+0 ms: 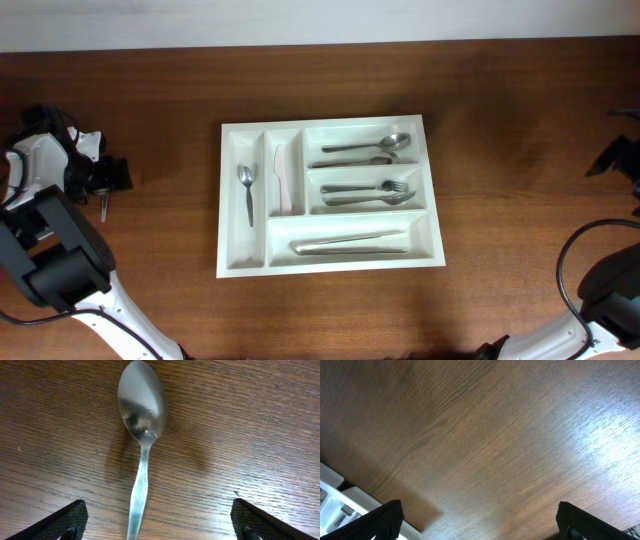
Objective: Pack container
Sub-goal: 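Return the left gripper to the second spoon and grasp it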
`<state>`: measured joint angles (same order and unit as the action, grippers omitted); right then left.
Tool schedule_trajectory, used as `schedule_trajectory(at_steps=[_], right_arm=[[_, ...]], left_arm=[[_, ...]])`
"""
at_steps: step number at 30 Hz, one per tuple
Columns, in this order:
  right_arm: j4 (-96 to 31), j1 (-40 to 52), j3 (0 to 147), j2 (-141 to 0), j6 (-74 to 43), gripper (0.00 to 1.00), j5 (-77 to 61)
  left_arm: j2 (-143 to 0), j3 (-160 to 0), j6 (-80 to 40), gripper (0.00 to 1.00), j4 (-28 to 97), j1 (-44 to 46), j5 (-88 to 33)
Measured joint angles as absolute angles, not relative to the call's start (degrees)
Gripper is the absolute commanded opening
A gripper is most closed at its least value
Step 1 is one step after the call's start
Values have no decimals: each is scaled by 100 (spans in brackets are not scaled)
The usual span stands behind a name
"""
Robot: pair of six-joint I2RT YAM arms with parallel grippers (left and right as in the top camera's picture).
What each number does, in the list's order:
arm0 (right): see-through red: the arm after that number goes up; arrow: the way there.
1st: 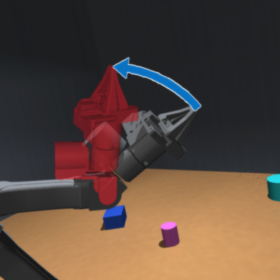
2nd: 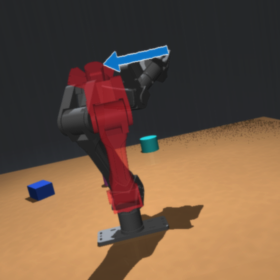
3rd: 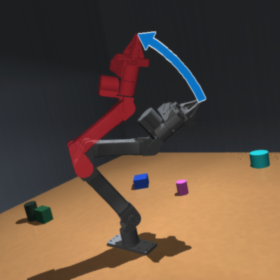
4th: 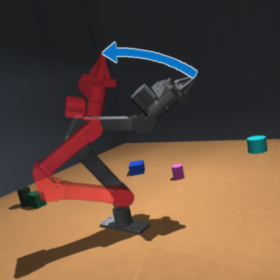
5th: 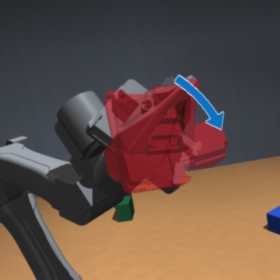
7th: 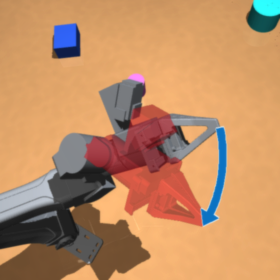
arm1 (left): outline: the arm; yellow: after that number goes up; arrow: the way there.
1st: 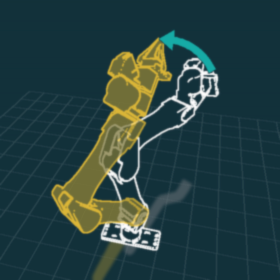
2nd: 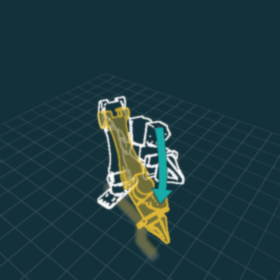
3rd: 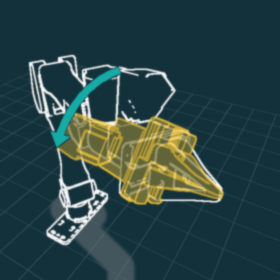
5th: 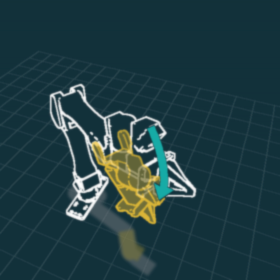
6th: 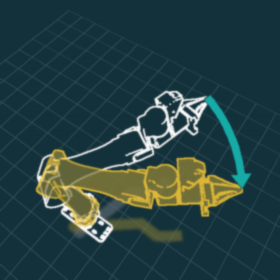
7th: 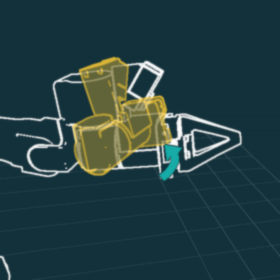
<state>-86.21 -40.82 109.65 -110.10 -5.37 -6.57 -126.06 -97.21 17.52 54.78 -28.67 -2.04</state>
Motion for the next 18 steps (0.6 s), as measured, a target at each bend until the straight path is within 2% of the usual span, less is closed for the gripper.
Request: schedule_trajectory(at_steps=[18], right_arm=[[-8621,-4082,10965,-11010,-537,99,-657]], left_arm=[[-12606,-9721,1809,93,5347,-2862,-104]])
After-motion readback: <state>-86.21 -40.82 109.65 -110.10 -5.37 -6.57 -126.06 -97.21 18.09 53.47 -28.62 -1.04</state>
